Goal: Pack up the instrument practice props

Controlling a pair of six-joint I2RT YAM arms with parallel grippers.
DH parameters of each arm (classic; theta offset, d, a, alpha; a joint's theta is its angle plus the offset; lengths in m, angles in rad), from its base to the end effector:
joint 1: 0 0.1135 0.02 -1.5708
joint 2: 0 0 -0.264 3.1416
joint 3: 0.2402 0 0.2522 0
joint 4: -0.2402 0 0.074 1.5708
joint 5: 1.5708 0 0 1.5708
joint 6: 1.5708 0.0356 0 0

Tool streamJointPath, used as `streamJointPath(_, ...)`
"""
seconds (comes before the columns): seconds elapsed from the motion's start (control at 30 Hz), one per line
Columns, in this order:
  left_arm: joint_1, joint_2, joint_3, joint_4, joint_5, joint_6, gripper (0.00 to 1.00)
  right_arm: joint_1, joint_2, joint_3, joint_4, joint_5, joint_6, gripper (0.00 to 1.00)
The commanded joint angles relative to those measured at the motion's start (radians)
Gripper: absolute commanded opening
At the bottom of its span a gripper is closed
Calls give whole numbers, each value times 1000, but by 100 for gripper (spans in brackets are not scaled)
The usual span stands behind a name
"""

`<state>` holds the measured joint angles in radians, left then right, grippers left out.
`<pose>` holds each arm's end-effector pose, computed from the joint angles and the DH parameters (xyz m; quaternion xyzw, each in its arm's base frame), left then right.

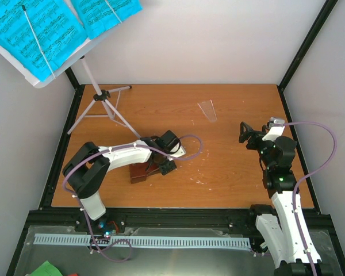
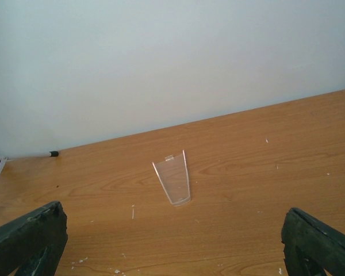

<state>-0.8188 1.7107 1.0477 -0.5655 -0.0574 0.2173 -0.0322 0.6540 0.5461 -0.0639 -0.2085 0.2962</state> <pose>0.2225 -0.2349 0.1683 0.4835 0.8582 -0.0234 0.1710 0.1678 0.0020 0.2888 0.0583 0.7617 0.1632 0.6243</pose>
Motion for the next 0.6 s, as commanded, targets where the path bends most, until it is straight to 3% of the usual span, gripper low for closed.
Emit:
streamJointPath(0.0,-18,31,51,-34,-2,2,68,-3,-15,-10,3,16,-1,100)
streamJointPath(0.3,-28,-64,34,-2,8,-25,45,-3,0,4,-5,-3,0,100)
streamJointPath(0.57,-54,-214,-39,205,50,-91,38,-3,126,121,-102,-177,81,100)
